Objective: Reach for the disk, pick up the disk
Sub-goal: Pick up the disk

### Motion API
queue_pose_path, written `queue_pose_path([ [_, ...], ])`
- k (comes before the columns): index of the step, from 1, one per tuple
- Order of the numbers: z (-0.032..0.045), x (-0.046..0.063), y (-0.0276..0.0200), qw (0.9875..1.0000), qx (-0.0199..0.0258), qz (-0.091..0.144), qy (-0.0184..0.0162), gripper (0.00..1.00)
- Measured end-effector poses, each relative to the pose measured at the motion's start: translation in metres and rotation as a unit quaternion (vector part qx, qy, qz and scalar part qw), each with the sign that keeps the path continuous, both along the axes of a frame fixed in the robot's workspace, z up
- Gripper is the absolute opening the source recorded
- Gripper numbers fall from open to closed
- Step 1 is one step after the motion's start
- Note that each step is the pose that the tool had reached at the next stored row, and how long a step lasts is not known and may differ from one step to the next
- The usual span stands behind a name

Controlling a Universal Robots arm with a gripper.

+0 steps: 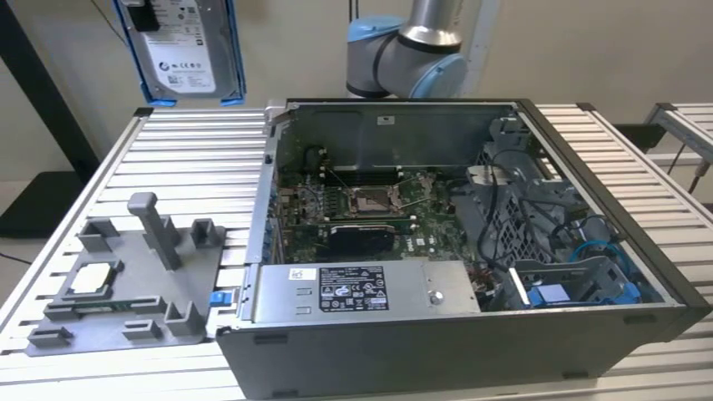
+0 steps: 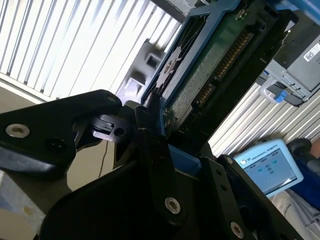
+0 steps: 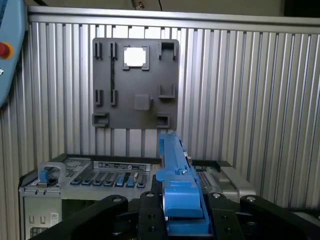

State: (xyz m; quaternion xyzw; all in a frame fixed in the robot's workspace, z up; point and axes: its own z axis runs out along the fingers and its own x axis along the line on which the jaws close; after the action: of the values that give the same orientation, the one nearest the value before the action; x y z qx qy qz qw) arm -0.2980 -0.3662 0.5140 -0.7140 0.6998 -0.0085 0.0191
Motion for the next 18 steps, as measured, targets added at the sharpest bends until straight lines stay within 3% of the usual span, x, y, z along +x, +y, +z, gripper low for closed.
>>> queue_pose_path([
  [18,0.0,0.047,0.0,1.0,0.0,0.0,0.0008,0.0],
])
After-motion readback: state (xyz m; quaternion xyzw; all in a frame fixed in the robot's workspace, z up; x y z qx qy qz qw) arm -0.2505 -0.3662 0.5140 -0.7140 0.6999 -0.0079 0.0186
